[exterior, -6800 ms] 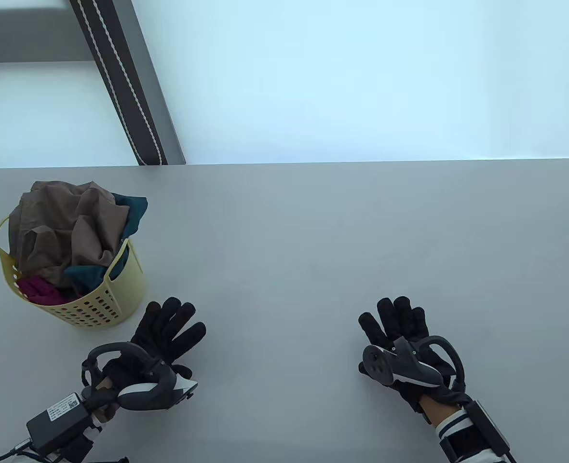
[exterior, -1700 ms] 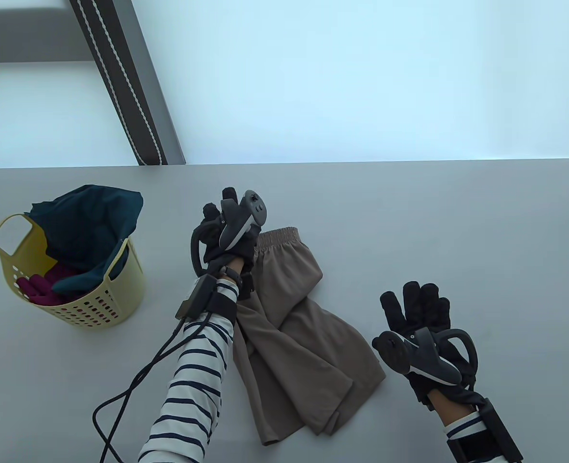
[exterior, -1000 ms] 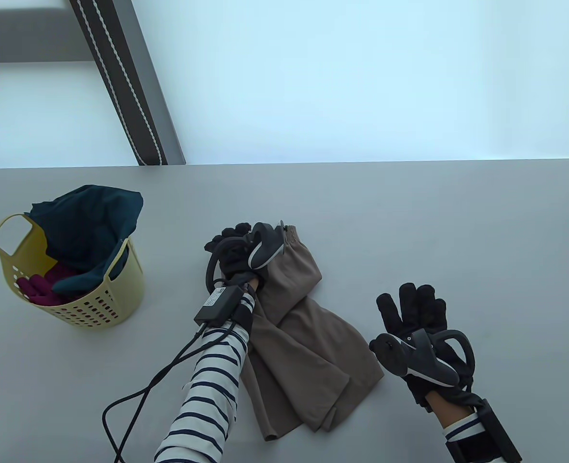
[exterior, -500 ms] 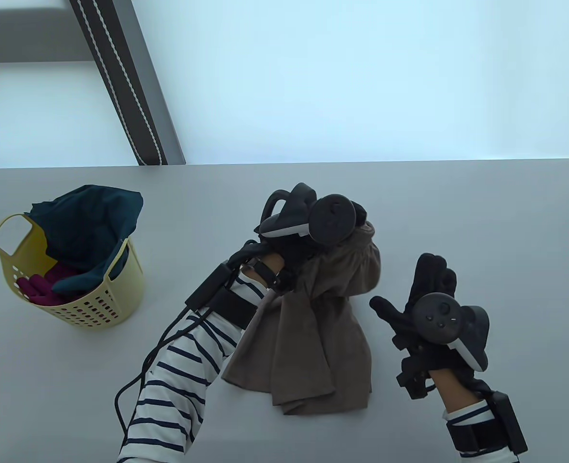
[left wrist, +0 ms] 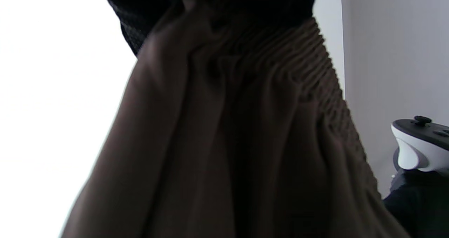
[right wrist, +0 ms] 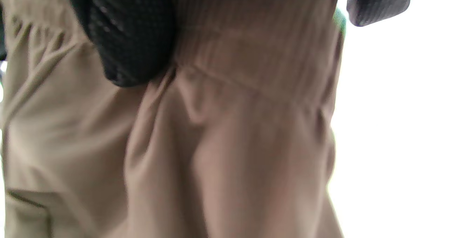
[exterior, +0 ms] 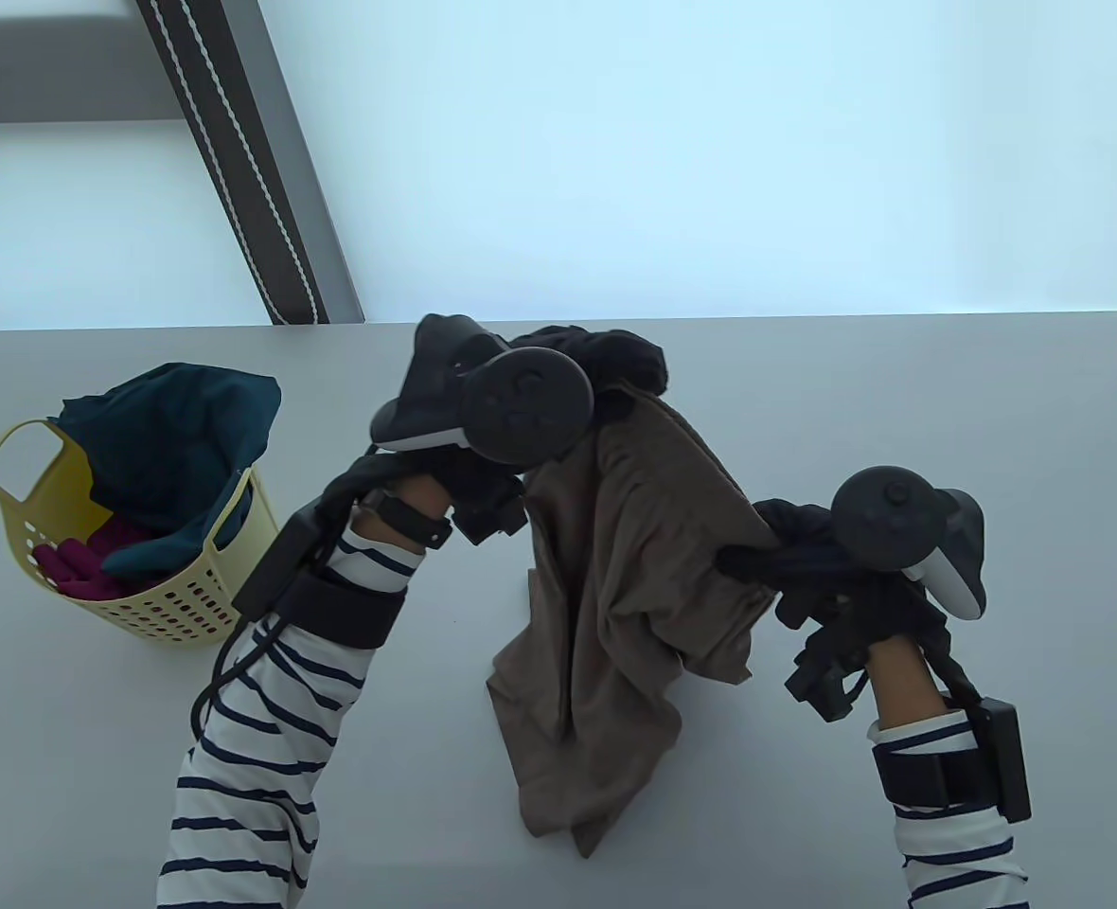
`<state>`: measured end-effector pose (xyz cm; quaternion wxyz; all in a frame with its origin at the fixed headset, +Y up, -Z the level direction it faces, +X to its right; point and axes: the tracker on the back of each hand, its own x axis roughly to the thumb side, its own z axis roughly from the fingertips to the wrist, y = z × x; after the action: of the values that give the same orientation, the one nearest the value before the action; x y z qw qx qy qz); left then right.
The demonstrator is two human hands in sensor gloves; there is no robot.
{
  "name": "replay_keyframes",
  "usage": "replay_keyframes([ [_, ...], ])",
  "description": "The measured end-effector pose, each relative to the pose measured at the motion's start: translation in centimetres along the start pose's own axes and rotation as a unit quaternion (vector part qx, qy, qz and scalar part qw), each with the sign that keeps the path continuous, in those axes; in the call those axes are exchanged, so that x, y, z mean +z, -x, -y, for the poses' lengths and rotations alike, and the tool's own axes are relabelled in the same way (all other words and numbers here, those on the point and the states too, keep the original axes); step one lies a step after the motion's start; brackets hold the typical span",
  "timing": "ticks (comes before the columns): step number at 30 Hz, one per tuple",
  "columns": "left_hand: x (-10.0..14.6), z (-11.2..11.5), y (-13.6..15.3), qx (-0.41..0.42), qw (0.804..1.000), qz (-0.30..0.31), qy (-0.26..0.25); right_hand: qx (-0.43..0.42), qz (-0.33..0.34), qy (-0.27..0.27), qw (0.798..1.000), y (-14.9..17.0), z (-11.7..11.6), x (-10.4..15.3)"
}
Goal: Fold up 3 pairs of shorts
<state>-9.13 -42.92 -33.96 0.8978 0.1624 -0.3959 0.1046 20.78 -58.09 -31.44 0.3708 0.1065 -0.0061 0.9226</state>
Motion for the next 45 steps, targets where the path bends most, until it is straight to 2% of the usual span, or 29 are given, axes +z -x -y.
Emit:
replay_keyframes([
  [3,1.6,-1.1,1.3,-0.018,0.999,-0.017,-0.024,-0.006,-0.002,0.059,0.998,-1.1,2.2,0.2],
  [5,3.1,-2.1,1.9,-0.041,0.998,-0.02,-0.035,0.018,0.015,0.137,0.99,-3.0,4.4,1.0],
  [7,4.7,-3.4,1.8,-0.055,0.997,-0.015,-0.055,0.047,0.061,0.21,0.975,-5.8,6.4,2.7],
  [9,6.2,-4.9,1.5,-0.056,0.995,-0.008,-0.079,0.059,0.095,0.24,0.964,-7.9,7.6,4.2],
  [11,8.2,-7.4,1.2,-0.03,0.996,0.008,-0.087,0.053,0.161,0.266,0.949,-10.8,9.4,7.0],
  [14,10.5,-10.4,1.4,0.064,0.993,0.07,-0.074,-0.003,0.256,0.246,0.935,-13.7,11.7,10.2],
  [16,11.5,-11.7,1.6,0.139,0.982,0.115,-0.061,-0.076,0.302,0.194,0.93,-15.2,13.3,11.7],
  [18,11.5,-12.2,1.9,0.191,0.97,0.147,-0.039,-0.104,0.302,0.177,0.931,-15.9,14.4,11.9],
  [20,10.5,-11.6,2.5,0.21,0.968,0.135,-0.004,-0.082,0.268,0.152,0.948,-16.0,15.1,10.8],
  [22,9.0,-10.1,3.3,0.169,0.981,0.086,0.034,-0.015,0.209,0.104,0.972,-15.4,14.8,8.6],
  [25,5.9,-5.7,4.8,0.09,0.989,-0.013,0.113,0.115,0.101,0.048,0.987,-13.8,12.1,4.0],
  [26,4.9,-4.0,5.3,0.062,0.988,-0.044,0.138,0.169,0.051,0.027,0.984,-13.0,10.6,2.1],
  [28,2.9,-0.8,6.0,0.01,0.981,-0.108,0.16,0.247,-0.022,0.04,0.968,-11.8,8.0,-0.8],
  [29,2.0,0.5,6.3,-0.039,0.977,-0.141,0.156,0.29,-0.052,0.069,0.953,-11.4,6.9,-2.0],
  [30,1.1,1.4,6.4,-0.119,0.967,-0.171,0.144,0.33,-0.068,0.12,0.934,-11.4,5.9,-2.9],
  [31,0.7,1.5,6.3,-0.195,0.955,-0.198,0.107,0.351,-0.072,0.166,0.919,-11.6,5.3,-3.0],
  [32,0.6,1.4,6.0,-0.263,0.939,-0.216,0.048,0.38,-0.063,0.242,0.89,-12.2,4.9,-2.9],
  [33,0.5,0.8,5.6,-0.346,0.91,-0.225,-0.047,0.397,-0.03,0.325,0.858,-13.1,4.7,-2.5],
  [35,0.8,-0.6,4.8,-0.409,0.869,-0.23,-0.158,0.413,-0.006,0.408,0.815,-14.6,4.6,-1.3],
  [36,1.3,-1.6,4.3,-0.406,0.861,-0.229,-0.204,0.423,0.016,0.444,0.79,-15.5,4.9,-0.2],
  [38,2.5,-2.8,3.7,-0.384,0.867,-0.203,-0.245,0.43,0.041,0.47,0.77,-16.1,5.3,1.3],
  [39,3.0,-3.0,3.4,-0.384,0.869,-0.186,-0.249,0.43,0.048,0.468,0.77,-16.0,5.4,1.6],
  [40,4.0,-3.0,3.1,-0.397,0.866,-0.168,-0.254,0.427,0.069,0.451,0.781,-15.6,5.3,2.4],
  [41,5.0,-2.6,2.8,-0.421,0.859,-0.148,-0.253,0.427,0.084,0.431,0.79,-15.1,5.0,2.9],
  [43,6.8,-1.2,2.4,-0.444,0.86,-0.102,-0.228,0.436,0.104,0.385,0.807,-14.0,4.0,3.6],
  [44,7.9,0.1,2.1,-0.447,0.87,-0.07,-0.195,0.441,0.11,0.359,0.815,-13.1,3.1,4.0],
  [45,9.3,2.0,1.8,-0.44,0.886,-0.037,-0.141,0.458,0.121,0.309,0.825,-11.7,1.7,4.3],
])
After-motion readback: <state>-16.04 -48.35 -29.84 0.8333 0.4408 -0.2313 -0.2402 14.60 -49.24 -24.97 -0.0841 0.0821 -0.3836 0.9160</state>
